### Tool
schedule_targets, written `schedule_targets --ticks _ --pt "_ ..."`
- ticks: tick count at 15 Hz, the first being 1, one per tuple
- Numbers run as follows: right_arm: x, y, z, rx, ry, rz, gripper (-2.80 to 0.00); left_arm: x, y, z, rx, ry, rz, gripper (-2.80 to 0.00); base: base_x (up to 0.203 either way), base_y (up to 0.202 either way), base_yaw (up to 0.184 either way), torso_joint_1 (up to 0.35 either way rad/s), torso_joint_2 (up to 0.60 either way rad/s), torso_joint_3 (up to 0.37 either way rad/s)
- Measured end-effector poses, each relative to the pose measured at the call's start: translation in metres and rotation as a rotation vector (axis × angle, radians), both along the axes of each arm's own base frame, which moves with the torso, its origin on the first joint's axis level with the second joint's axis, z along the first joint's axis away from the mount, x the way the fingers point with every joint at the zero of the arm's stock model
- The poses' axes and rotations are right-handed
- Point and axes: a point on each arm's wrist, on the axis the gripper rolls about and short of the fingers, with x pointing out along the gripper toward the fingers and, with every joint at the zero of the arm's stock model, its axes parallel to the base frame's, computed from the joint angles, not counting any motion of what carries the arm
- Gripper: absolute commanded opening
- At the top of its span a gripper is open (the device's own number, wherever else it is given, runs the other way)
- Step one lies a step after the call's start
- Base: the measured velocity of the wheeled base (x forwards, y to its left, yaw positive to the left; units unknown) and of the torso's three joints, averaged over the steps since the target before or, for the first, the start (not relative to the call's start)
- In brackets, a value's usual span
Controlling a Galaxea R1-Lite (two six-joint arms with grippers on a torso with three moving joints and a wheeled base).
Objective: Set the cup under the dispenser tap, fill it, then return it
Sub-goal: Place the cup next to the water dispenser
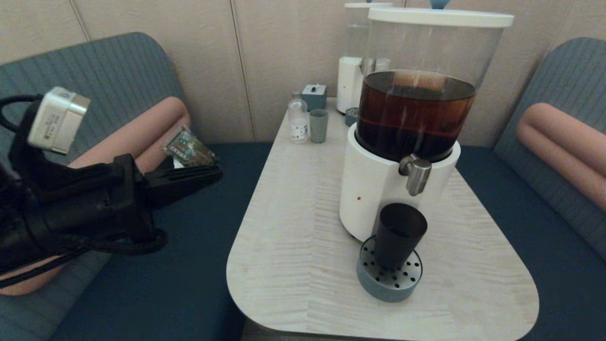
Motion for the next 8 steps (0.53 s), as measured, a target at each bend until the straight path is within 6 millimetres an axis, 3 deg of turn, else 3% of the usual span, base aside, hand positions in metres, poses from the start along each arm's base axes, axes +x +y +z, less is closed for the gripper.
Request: schedule_targets --ticks 4,8 --pt "0.000 0.000 0.000 0.000 0.000 0.000 -2.80 0.035 -0.009 -0.024 0.024 0.023 -0.039 -2.80 0.000 0.000 0.000 0.000 0.00 0.000" --pt "0.000 0.000 0.000 0.000 0.000 0.000 -2.80 0.061 -0.019 -0.035 0.036 0.033 -0.059 -2.80 0.000 0.000 0.000 0.000 0.00 0.000"
